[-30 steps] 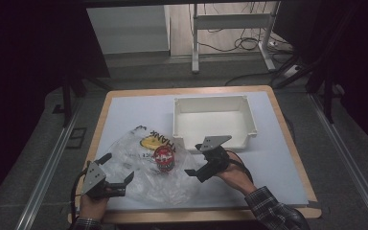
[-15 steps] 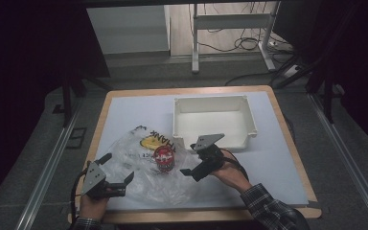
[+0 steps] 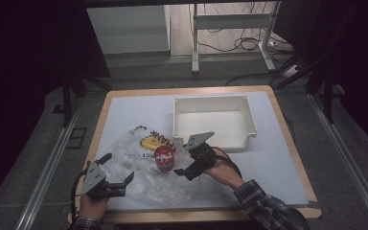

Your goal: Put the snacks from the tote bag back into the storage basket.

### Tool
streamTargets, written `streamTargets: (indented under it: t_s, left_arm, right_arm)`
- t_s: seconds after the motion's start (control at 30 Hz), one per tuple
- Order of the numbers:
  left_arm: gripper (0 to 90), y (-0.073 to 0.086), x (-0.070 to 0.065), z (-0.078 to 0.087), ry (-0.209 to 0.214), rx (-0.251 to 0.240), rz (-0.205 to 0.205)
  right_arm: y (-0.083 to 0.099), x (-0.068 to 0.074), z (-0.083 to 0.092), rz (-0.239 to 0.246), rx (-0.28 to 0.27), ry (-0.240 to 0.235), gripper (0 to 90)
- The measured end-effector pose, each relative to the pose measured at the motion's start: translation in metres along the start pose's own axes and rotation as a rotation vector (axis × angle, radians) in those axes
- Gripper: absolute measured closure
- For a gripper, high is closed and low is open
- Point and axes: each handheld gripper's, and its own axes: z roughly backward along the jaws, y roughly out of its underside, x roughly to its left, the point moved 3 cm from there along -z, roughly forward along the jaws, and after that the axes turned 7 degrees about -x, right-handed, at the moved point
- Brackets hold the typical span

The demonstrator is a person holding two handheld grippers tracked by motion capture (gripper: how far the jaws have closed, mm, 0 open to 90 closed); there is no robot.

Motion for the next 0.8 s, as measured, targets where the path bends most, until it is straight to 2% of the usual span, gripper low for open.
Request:
streamTargets:
  t_s: [0.27, 0.8]
  left_arm:
    - [0.0, 0.000, 0.000, 0.000, 0.000, 0.000, 0.000]
    - [0.0, 0.000, 0.000, 0.000, 0.000, 0.002, -0.003]
  right_arm:
    - [-0.003, 0.001, -0.014, 0.009, 0.035, -0.022, 0.0]
    - [-0.013, 0.003, -0.040, 0.043, 0.116, -0.020, 0.0]
